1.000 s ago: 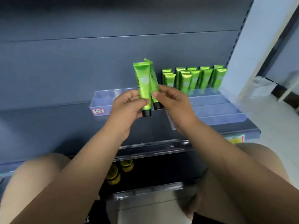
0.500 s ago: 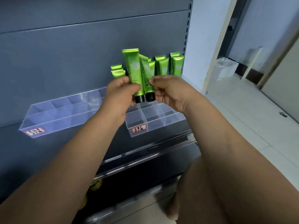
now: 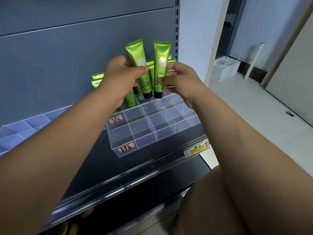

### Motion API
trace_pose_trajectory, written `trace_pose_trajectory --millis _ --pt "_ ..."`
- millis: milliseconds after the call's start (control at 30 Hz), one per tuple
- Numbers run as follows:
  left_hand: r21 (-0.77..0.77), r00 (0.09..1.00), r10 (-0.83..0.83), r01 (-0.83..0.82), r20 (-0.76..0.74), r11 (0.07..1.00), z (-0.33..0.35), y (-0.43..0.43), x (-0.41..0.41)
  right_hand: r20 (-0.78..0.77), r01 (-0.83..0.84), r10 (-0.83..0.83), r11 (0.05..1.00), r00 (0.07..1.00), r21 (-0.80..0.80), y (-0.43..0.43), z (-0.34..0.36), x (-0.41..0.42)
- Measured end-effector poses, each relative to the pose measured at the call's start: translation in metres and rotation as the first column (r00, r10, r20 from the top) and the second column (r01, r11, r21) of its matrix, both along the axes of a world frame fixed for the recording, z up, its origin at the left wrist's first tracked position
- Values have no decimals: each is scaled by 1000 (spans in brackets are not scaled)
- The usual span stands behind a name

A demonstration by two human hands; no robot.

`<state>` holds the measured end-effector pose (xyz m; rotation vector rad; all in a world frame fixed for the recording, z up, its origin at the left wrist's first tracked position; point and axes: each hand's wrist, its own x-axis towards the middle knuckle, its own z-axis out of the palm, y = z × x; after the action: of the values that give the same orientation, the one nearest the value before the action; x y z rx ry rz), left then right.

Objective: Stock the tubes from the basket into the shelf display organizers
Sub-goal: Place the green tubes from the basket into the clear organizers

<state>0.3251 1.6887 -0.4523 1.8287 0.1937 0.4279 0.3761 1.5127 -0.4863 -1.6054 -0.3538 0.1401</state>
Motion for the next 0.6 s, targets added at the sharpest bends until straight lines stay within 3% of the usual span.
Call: trace_pose_trajectory --millis 300,433,600 --pt "221 999 25 -34 47 975 8 10 31 96 42 -50 995 994 87 2 -6 23" --pt "328 993 29 -65 113 943 10 15 40 158 27 -36 998 987 55 6 -12 30" --pt "473 997 -19 -17 73 881 14 15 46 152 21 -25 999 988 28 12 -17 36"
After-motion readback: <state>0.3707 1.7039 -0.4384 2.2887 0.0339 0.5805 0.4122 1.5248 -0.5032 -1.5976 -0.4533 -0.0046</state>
